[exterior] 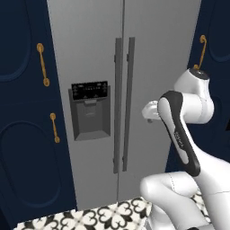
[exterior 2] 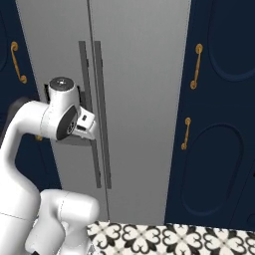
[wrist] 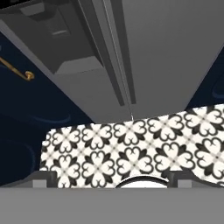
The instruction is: Grab a lemon wedge from the fridge and one ice cube from the ice bowl, and put them in the glass of lemonade.
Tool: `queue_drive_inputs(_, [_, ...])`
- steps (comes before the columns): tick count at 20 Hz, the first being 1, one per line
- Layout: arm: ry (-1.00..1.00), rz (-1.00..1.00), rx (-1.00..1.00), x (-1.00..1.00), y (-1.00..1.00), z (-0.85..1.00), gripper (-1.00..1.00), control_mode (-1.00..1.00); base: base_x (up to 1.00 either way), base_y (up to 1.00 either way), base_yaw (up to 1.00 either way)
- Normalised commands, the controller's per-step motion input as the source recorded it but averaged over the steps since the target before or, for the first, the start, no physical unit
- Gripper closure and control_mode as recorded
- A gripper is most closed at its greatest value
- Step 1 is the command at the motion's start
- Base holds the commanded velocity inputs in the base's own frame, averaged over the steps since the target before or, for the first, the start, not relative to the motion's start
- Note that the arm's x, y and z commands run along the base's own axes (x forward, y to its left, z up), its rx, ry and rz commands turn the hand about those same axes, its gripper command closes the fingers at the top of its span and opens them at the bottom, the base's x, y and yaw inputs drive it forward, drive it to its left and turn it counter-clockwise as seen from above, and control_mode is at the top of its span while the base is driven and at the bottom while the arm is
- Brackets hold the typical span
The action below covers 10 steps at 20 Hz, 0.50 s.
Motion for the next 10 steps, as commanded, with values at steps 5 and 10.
queue_drive_inputs(5, [-0.13,0.0,-0.11,0.01,0.0,0.94,-1.0,-1.0,0.0,0.0,0.0])
queue_drive_inputs(10, [-0.02,-0.01,-0.06,0.39,-0.04,0.6,-1.0,-1.0,0.0,0.0,0.0])
